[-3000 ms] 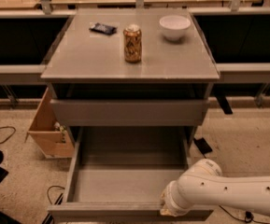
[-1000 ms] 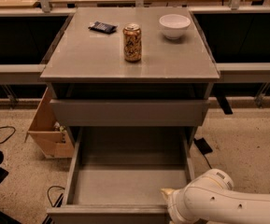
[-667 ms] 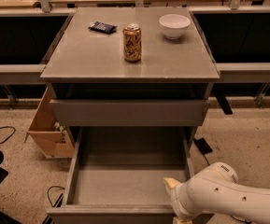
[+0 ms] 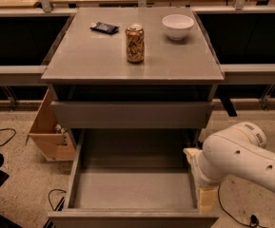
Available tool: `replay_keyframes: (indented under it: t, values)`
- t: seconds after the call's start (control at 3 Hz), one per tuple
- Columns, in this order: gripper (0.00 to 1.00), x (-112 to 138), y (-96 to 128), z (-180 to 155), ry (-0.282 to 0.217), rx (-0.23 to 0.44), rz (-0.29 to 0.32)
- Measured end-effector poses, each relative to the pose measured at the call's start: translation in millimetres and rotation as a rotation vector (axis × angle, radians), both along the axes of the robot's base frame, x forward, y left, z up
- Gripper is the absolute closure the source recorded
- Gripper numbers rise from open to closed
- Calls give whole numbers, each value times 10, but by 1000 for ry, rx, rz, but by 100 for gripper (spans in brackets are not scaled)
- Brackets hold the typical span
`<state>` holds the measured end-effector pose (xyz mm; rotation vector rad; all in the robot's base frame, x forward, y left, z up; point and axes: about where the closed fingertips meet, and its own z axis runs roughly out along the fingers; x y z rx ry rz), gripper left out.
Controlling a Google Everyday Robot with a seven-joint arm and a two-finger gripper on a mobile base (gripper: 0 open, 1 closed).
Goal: Open middle drawer
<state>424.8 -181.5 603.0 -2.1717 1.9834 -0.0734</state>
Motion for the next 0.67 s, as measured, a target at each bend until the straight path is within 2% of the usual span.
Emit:
replay_keyframes:
  t: [0.33,0.67]
  values:
    - [0,244,-194,400,-53,-164,-54]
    - [0,500,-498,910,-122,-306,-196]
